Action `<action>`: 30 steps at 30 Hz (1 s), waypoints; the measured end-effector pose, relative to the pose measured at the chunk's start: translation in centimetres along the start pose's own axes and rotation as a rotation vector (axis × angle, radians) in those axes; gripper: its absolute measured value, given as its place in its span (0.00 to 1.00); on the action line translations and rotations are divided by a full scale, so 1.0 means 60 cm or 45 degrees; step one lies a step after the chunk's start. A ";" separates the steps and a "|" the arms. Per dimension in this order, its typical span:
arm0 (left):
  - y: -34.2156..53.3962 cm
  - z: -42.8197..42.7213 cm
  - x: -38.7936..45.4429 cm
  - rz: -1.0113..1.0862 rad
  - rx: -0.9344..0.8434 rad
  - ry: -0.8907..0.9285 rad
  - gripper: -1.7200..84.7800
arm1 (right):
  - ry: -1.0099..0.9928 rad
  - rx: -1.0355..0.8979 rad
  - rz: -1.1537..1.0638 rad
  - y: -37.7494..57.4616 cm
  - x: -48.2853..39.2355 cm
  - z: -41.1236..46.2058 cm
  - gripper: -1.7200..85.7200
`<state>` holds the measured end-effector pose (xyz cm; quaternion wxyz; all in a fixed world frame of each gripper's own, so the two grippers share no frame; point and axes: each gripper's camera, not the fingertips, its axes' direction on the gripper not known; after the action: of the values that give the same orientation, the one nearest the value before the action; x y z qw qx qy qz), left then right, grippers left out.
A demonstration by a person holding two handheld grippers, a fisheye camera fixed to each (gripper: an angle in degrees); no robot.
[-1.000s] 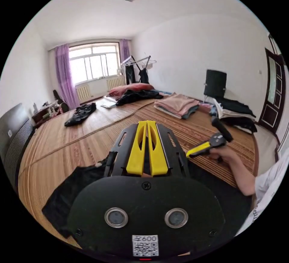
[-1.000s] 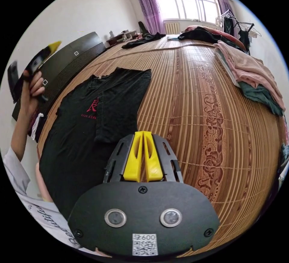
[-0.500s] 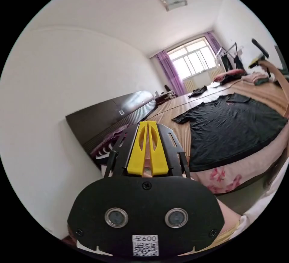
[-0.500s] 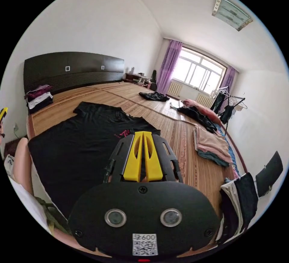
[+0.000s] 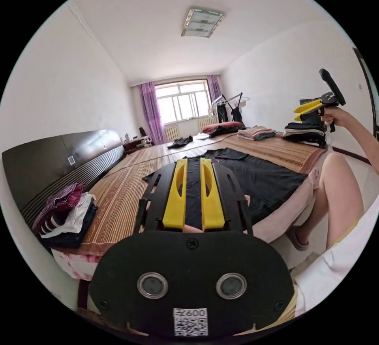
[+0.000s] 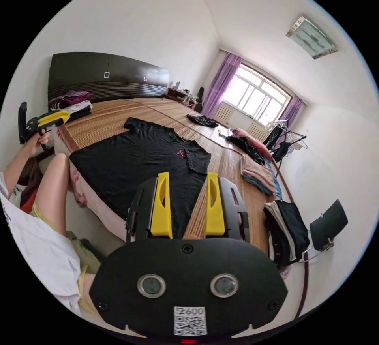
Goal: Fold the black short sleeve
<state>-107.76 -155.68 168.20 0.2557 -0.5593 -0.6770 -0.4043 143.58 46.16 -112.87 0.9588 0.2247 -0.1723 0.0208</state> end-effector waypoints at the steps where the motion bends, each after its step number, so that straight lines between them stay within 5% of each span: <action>1: -0.015 -0.022 0.008 -0.020 0.011 0.004 0.04 | 0.022 0.033 0.047 0.015 0.019 0.000 0.14; 9: -0.164 -0.180 0.015 -0.040 0.057 0.006 0.04 | -0.255 0.059 0.199 0.134 0.082 0.187 0.11; 14: -0.309 -0.267 -0.055 -0.084 -0.014 -0.016 0.04 | -0.465 -0.410 0.251 0.275 0.061 0.495 0.09; 20: -0.440 -0.261 -0.145 -0.184 -0.240 0.034 0.07 | -0.424 -0.605 0.416 0.455 0.109 0.728 0.07; 25: -0.499 -0.211 -0.222 -0.316 -0.344 -0.067 0.08 | -0.416 -0.580 0.371 0.429 0.140 0.878 0.06; 30: -0.584 -0.089 -0.298 -0.574 -0.430 0.018 0.10 | -0.709 -0.357 0.218 0.256 0.084 1.075 0.07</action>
<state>-137.77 -171.65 147.64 0.0674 -0.4265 -0.7055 -0.5620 125.82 31.49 -50.53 0.8913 0.0723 -0.4474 0.0150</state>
